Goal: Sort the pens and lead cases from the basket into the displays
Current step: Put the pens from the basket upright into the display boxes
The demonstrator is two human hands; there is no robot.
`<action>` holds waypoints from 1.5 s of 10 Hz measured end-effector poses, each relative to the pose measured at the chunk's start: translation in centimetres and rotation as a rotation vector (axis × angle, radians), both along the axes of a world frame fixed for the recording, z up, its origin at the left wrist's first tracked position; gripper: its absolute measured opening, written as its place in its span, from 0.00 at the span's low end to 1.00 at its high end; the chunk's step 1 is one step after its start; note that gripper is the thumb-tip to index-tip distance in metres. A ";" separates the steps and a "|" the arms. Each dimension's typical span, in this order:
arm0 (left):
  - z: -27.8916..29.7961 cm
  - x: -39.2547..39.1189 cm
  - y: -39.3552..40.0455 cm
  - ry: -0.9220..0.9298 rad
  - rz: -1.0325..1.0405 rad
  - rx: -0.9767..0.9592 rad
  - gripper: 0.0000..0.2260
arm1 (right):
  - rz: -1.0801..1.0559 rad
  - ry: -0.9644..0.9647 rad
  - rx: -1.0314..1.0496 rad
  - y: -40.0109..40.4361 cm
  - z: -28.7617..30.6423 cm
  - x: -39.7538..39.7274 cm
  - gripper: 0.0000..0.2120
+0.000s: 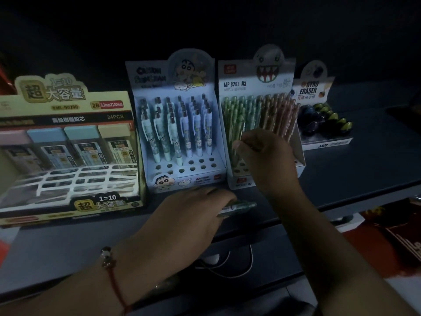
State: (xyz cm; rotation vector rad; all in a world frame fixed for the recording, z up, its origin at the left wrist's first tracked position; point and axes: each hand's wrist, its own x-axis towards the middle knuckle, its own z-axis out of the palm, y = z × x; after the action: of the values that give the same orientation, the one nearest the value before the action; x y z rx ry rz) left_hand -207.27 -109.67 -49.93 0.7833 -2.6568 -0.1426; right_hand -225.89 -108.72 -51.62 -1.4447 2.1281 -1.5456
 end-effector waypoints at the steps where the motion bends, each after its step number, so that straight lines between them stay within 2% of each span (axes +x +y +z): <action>1: -0.7 0.2 -0.7 -0.014 -0.018 0.102 0.12 | -0.025 -0.090 0.036 0.7 0.5 -0.2 0.05; 2: -0.6 0.4 -1.1 0.054 -0.035 0.130 0.15 | 0.086 -0.209 0.149 2.0 2.1 -0.5 0.08; 3: -0.2 0.5 -1.4 0.087 -0.008 0.080 0.18 | 0.330 -0.489 0.442 3.6 3.6 0.4 0.09; 4: -0.4 0.4 -1.4 0.028 -0.011 0.058 0.22 | 0.467 -0.758 0.664 4.4 3.7 1.4 0.10; 5: -0.7 0.2 -1.2 -0.002 -0.041 0.013 0.28 | 0.494 -0.804 0.630 4.8 3.9 1.1 0.08; 6: -0.7 0.1 -0.9 -0.038 -0.040 -0.024 0.33 | 0.457 -0.769 0.542 5.3 4.2 0.4 0.05; 8: -0.3 0.8 -0.9 0.079 0.002 0.106 0.26 | 0.330 -0.750 0.449 6.0 5.0 -1.4 0.10; 9: -0.3 1.0 -1.3 0.111 0.041 0.133 0.22 | 0.311 -0.855 0.395 6.8 5.3 -2.9 0.10; 11: 0.1 1.1 -0.6 0.092 0.072 0.214 0.25 | 0.395 -0.995 0.263 8.5 6.0 -4.9 0.12; 12: 0.1 1.2 0.1 0.125 0.069 0.272 0.28 | 0.361 -0.959 0.185 8.8 5.9 -5.4 0.12; 13: -0.2 1.1 0.5 0.142 0.027 0.251 0.29 | 0.271 -0.918 0.055 9.1 5.8 -5.6 0.11; 14: -0.4 0.8 1.1 0.131 0.008 0.249 0.23 | 0.119 -0.829 -0.068 9.4 5.6 -5.9 0.07; 15: -0.9 0.4 1.7 0.125 -0.027 0.247 0.24 | -0.036 -0.672 -0.109 9.4 5.3 -5.8 0.10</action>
State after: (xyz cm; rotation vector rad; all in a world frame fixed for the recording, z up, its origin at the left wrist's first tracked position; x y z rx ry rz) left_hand -206.89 -107.99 -50.80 0.7849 -2.5611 -0.5184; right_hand -231.73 -99.37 -46.35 -0.7422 1.6871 -1.8417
